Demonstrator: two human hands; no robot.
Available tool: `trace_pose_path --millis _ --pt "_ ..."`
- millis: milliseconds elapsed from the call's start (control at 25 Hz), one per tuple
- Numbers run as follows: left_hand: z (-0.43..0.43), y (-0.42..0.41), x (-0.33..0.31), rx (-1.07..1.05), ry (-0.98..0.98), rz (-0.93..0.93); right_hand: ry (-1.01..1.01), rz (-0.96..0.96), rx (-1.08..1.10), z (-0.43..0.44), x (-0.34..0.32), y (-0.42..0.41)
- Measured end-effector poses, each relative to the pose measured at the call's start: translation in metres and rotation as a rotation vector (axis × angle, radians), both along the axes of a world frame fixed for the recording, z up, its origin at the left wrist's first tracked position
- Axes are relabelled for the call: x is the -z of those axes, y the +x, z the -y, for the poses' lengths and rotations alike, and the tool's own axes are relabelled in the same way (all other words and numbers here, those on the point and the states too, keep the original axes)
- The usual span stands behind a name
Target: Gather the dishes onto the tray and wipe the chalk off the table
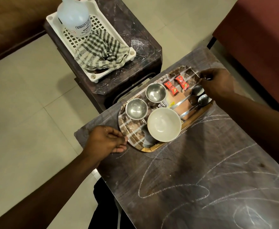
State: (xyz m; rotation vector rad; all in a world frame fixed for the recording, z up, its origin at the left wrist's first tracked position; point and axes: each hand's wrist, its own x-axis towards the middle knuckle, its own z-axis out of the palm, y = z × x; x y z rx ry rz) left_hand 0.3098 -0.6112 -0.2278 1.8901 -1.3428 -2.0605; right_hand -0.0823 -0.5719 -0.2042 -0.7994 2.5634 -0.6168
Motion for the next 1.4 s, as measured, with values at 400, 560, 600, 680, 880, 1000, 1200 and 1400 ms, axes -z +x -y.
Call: trace_pose_path --millis 400,560,600,680,880,1000,1200,1400 --pt "0.06 -0.035 -0.218 0.589 -0.892 0.082 -0.051 -0.091 -0.391 -0.001 -0.194 0.116" --pt "0.057 -0.058 -0.365 0.914 -1.11 0.173 -0.005 -0.204 -0.478 -0.014 -0.316 0.171" --pt "0.052 -0.056 -0.401 0.983 -1.115 0.183 -0.023 -0.213 -0.468 -0.019 -0.345 0.184" --pt "0.048 -0.045 -0.455 1.027 -1.145 0.197 -0.059 -0.221 -0.472 -0.027 -0.391 0.209" --pt "0.047 0.013 -0.487 0.932 -1.262 0.274 -0.054 -0.217 -0.535 -0.036 -0.429 0.261" --pt "0.06 0.061 -0.474 0.929 -1.243 0.31 -0.035 -0.225 -0.549 -0.03 -0.426 0.294" --pt "0.12 0.136 -0.461 0.881 -1.201 0.299 0.056 -0.189 -0.491 0.006 -0.404 0.347" --pt "0.189 0.163 -0.442 0.981 -1.159 0.242 0.124 -0.1 -0.374 0.054 -0.372 0.387"
